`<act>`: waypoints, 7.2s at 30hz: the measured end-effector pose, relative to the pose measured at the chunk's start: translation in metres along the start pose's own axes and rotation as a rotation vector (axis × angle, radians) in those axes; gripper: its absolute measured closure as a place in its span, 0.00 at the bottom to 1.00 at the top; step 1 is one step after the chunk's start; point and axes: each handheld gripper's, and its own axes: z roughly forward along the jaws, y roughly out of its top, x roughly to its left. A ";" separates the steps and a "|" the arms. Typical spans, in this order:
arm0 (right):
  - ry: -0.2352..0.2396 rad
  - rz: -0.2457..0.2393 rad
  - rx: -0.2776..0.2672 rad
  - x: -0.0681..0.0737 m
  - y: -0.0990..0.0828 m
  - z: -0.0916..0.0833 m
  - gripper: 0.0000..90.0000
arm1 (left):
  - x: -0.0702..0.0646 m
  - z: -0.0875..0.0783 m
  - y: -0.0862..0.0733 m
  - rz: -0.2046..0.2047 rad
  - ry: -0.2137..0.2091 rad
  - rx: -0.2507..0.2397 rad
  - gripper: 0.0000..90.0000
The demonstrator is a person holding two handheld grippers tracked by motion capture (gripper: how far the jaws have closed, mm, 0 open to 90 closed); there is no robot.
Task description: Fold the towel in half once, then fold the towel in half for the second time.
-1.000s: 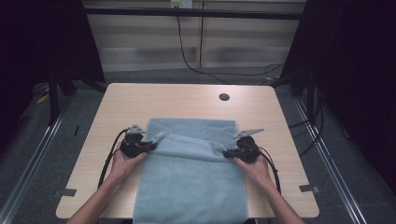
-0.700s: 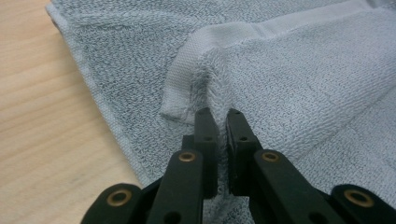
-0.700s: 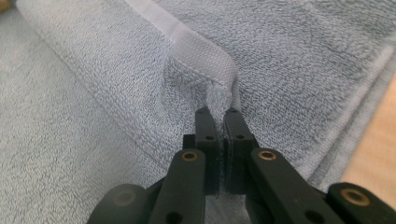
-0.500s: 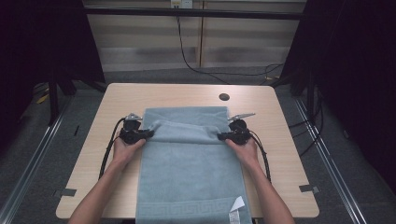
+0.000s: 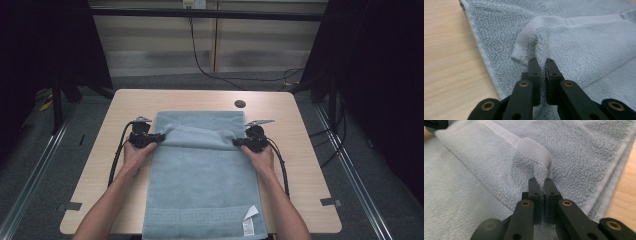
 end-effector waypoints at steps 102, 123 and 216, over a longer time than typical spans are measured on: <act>0.372 -0.233 0.093 0.111 -0.146 -0.161 0.87 | -0.131 -0.138 -0.128 0.349 -0.473 0.074 0.96; 0.206 -0.179 0.042 0.074 -0.078 -0.091 0.64 | -0.072 -0.073 -0.067 0.200 -0.223 0.028 0.58; 0.069 -0.149 0.104 0.002 -0.049 -0.055 0.88 | -0.033 -0.048 -0.062 0.174 -0.175 0.048 0.74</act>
